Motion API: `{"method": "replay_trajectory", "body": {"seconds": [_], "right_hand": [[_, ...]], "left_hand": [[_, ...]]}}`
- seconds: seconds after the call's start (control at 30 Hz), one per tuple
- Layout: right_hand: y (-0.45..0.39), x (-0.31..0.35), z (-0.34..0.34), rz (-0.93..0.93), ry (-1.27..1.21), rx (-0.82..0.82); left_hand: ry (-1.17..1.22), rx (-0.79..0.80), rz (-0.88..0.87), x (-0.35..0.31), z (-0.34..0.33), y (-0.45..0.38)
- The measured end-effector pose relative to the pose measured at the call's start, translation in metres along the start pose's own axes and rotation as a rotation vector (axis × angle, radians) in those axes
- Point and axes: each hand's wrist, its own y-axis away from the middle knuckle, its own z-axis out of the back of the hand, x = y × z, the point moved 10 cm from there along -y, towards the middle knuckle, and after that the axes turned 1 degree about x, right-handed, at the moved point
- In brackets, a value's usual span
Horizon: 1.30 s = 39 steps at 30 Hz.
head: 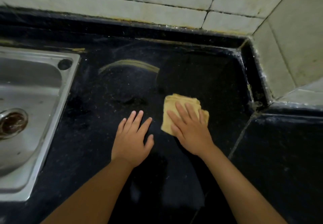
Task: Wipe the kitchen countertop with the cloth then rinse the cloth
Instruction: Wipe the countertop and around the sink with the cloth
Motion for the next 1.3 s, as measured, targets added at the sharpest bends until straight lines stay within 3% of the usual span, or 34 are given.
{"method": "replay_trajectory", "body": {"seconds": [0.13,0.2,0.27,0.4,0.53,0.6,0.8,0.93,1.03,1.1,1.23,1.3], "right_hand": [[0.04,-0.027,-0.007,-0.089,0.077,0.093],[0.033,-0.045,-0.001,-0.141,0.0,0.069],[0.019,-0.063,0.01,-0.319,-0.107,0.029],[-0.016,-0.055,0.021,-0.492,-0.22,-0.048],[-0.041,-0.001,0.023,-0.407,-0.171,-0.046],[-0.047,0.036,0.019,-0.337,-0.141,-0.039],[-0.048,0.174,0.002,-0.069,-0.021,-0.075],[-0.035,0.209,-0.008,-0.025,-0.065,-0.079],[0.005,0.2,-0.025,0.001,-0.033,-0.083],[0.024,0.167,-0.028,-0.134,-0.037,-0.013],[0.006,0.097,-0.002,-0.58,-0.231,-0.02],[-0.038,0.107,0.016,-0.597,-0.251,-0.025]], "left_hand": [[0.073,0.021,0.002,-0.008,0.007,0.002],[0.066,0.024,0.008,-0.007,0.006,0.003],[0.054,0.048,0.005,-0.009,0.003,0.005],[0.09,0.1,-0.033,-0.012,0.003,0.008],[0.008,-0.039,-0.215,0.015,0.04,0.015],[-0.067,-0.029,-0.25,0.049,0.048,0.023],[-0.054,0.013,-0.098,0.147,0.065,0.032],[0.062,-0.086,-0.023,0.19,0.096,0.007],[0.065,-0.136,0.006,0.211,0.105,-0.013],[0.054,-0.107,-0.009,0.217,0.101,-0.026],[0.066,-0.019,-0.022,0.226,0.085,-0.041],[0.1,-0.02,-0.038,0.23,0.082,-0.042]]}}
